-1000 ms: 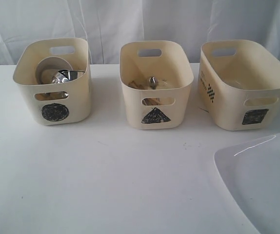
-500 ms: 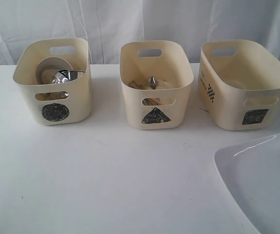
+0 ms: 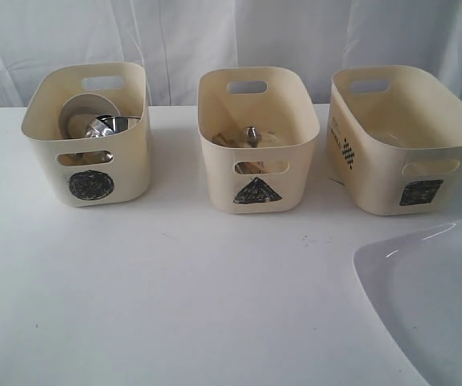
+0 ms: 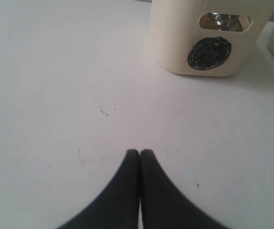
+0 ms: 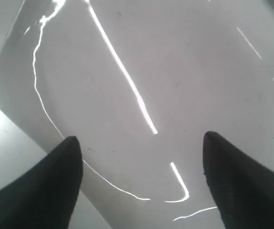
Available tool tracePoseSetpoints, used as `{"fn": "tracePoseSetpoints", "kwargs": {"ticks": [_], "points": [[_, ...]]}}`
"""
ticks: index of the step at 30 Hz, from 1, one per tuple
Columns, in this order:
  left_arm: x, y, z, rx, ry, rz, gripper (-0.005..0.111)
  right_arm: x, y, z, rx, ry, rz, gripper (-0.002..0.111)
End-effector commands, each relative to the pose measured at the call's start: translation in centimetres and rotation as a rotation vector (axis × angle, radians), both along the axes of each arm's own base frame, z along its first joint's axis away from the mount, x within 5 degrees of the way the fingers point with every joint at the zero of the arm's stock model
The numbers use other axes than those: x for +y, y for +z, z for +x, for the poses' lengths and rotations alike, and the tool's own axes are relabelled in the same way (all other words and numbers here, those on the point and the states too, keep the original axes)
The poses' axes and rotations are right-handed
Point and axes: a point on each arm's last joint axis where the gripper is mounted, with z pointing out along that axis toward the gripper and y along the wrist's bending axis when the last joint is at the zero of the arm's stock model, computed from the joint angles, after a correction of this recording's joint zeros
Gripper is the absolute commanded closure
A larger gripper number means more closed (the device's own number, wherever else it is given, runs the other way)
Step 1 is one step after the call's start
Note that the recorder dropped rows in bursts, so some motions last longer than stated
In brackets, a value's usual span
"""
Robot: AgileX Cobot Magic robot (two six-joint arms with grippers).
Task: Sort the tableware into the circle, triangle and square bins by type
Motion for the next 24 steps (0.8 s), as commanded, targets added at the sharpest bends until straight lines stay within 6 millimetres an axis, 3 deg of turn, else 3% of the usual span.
{"fn": "tracePoseSetpoints", "kwargs": {"ticks": [1,3,6,7,9,24], "points": [[-0.1,-0.1,0.0,-0.003,-0.007,-0.008,0.107,-0.1,0.3,-0.5,0.010,0.010,0.008,0.041],[-0.1,-0.1,0.0,-0.003,-0.007,-0.008,0.107,-1.1,1.1,-1.2,0.021,-0.076,-0.064,0.041],[-0.1,-0.1,0.0,-0.003,-0.007,-0.008,0.107,-3.6,2.3,-3.9,0.084,-0.194,-0.217,0.041],[-0.1,-0.1,0.0,-0.003,-0.007,-0.008,0.107,-4.3,1.9,-5.4,0.163,-0.247,-0.225,0.041],[-0.1,-0.1,0.0,-0.003,-0.007,-0.008,0.107,-4.0,0.6,-6.3,0.181,-0.275,-0.175,0.041],[-0.1,-0.1,0.0,-0.003,-0.007,-0.008,0.107,-4.3,-4.8,-6.2,0.170,-0.239,-0.163,0.041]]}}
